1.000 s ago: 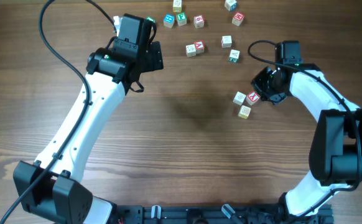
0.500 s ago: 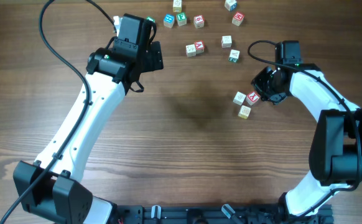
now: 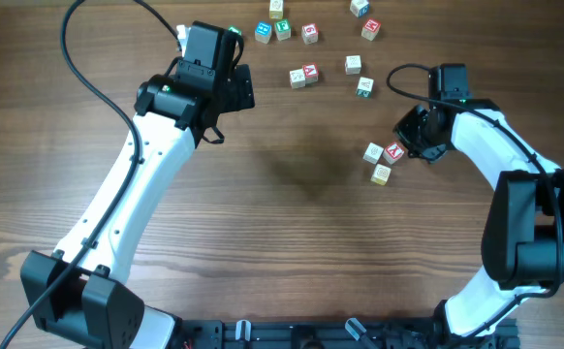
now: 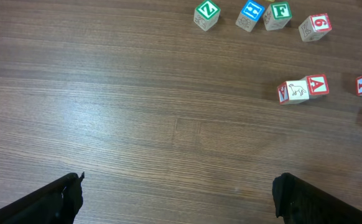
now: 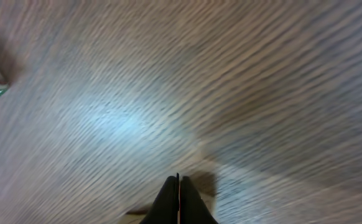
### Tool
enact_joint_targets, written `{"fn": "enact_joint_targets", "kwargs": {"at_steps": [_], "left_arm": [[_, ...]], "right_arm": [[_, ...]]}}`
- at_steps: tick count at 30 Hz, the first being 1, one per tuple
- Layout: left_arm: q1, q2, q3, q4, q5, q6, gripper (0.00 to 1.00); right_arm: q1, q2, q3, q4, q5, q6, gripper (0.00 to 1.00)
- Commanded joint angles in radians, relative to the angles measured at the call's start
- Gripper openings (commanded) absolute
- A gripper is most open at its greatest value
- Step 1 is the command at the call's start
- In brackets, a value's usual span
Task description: Form a circle
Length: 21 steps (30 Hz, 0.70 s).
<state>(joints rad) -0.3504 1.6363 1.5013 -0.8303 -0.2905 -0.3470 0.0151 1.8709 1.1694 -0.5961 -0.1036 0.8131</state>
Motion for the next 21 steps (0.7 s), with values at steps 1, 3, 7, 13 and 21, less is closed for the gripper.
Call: {"fn": "enact_joint_targets", "kwargs": {"at_steps": [1, 3, 7, 13, 21], "left_arm": [[0.004, 0.002, -0.003, 0.003, -0.002, -0.009, 1.00], [0.004, 0.002, -0.003, 0.003, -0.002, -0.009, 1.00], [0.004, 0.002, -0.003, 0.003, -0.002, -0.009, 1.00], [0.004, 0.002, -0.003, 0.003, -0.002, -0.009, 1.00], [0.004, 0.002, -0.003, 0.003, -0.002, -0.009, 1.00]], "right_arm": [[0.001, 0.005, 0.001, -0.026, 0.054, -0.010, 0.04], [0.001, 0.005, 0.001, -0.038, 0.053, -0.010, 0.04], [0.001, 0.005, 0.001, -0.051, 0.050, -0.010, 0.04], [0.001, 0.005, 0.001, -0.053, 0.013, -0.029, 0.04], [0.001, 0.005, 0.001, -0.064, 0.013, -0.029, 0.04]]}}
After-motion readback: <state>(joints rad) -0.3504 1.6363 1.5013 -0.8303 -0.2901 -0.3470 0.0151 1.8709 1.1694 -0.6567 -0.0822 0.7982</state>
